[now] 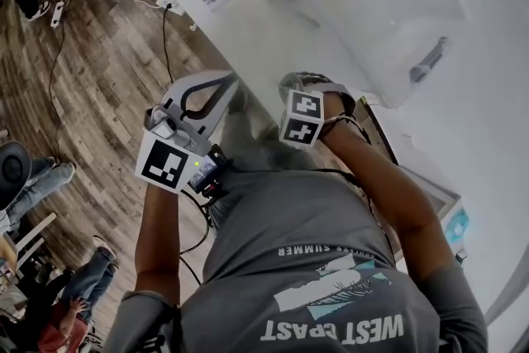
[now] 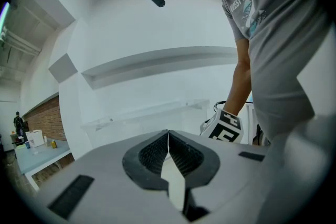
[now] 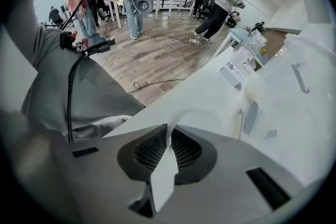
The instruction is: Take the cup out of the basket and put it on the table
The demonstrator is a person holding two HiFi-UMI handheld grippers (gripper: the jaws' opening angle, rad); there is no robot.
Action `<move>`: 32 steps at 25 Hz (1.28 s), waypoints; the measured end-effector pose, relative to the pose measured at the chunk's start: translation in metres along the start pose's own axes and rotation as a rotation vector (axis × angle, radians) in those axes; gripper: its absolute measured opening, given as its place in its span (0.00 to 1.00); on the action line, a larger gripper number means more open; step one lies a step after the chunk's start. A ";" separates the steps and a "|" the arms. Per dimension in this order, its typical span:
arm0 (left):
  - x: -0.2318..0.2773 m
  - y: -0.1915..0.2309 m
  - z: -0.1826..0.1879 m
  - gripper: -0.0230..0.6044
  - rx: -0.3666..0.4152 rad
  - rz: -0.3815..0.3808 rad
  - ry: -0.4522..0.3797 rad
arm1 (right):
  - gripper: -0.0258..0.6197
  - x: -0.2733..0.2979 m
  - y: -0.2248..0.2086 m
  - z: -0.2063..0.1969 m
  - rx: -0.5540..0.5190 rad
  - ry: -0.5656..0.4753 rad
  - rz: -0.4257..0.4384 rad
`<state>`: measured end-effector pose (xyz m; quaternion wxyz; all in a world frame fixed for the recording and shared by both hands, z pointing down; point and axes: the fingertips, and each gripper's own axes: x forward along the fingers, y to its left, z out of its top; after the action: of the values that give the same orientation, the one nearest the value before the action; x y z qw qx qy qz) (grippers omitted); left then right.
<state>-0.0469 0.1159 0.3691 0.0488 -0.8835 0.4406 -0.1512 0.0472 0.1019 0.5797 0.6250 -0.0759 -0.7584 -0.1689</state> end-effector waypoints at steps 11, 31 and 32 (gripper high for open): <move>-0.004 0.002 -0.003 0.06 0.001 -0.007 0.005 | 0.09 0.023 0.008 -0.008 -0.070 0.085 0.017; 0.010 0.003 0.021 0.06 0.066 -0.067 0.014 | 0.24 -0.068 0.000 0.016 0.071 -0.248 -0.162; 0.011 0.003 0.025 0.06 0.070 -0.070 0.015 | 0.22 -0.086 -0.002 0.023 0.117 -0.331 -0.172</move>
<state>-0.0349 0.1043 0.3475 0.0709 -0.8949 0.4044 -0.1749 0.0428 0.1163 0.4921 0.4783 -0.0010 -0.8630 -0.1625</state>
